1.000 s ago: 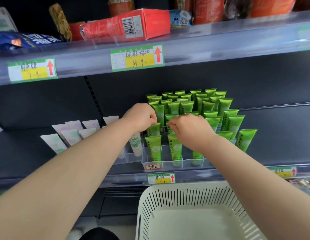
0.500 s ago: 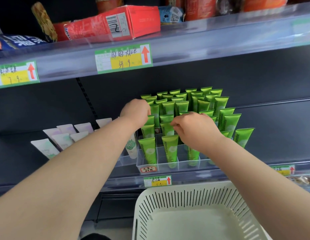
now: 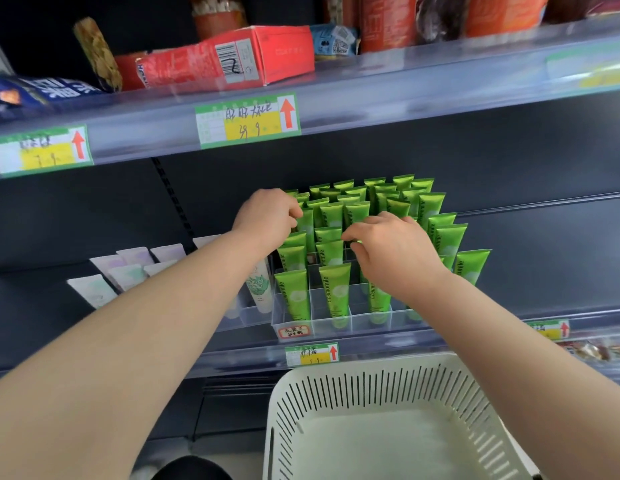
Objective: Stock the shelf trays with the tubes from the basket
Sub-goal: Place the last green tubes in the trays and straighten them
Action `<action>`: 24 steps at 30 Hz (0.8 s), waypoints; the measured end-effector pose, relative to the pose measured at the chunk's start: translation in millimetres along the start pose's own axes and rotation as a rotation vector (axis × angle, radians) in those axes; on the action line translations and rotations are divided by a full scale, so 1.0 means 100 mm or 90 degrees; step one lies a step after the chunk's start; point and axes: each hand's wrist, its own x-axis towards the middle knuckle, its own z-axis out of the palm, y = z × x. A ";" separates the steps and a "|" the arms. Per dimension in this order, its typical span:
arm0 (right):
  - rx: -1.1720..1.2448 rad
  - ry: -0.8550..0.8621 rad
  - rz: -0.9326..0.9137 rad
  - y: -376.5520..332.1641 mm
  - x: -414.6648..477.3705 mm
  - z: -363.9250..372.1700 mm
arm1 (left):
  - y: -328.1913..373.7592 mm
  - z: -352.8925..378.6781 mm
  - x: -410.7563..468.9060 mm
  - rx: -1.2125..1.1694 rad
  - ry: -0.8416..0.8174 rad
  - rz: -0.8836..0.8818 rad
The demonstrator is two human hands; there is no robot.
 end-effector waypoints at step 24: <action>-0.108 -0.154 0.092 0.21 -1.34 0.40 | 0.07 0.24 -1.51 -0.011 0.014 -0.092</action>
